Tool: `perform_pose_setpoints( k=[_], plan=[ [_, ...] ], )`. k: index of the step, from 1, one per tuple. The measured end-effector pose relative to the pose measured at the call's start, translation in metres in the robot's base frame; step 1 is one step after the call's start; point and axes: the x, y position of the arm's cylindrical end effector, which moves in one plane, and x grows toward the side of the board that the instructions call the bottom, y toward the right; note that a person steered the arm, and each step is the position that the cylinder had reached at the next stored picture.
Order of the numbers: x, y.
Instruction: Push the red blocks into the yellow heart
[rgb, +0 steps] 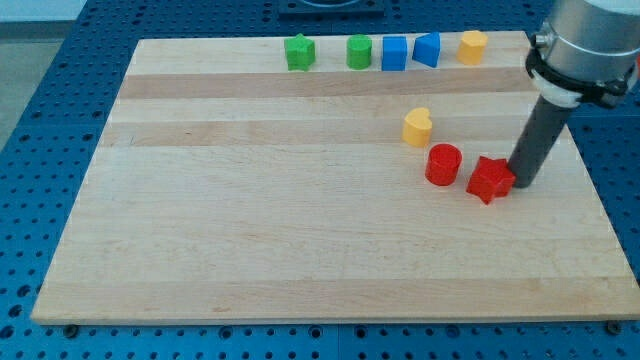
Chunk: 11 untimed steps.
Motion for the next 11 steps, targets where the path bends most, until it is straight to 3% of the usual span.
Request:
perform_pose_setpoints(
  k=[2, 4, 6, 9, 11],
  plan=[
    [-0.033, -0.01],
    [-0.018, 0.058],
    [0.03, -0.014],
    [0.021, -0.017],
    [0.016, -0.058]
  ],
)
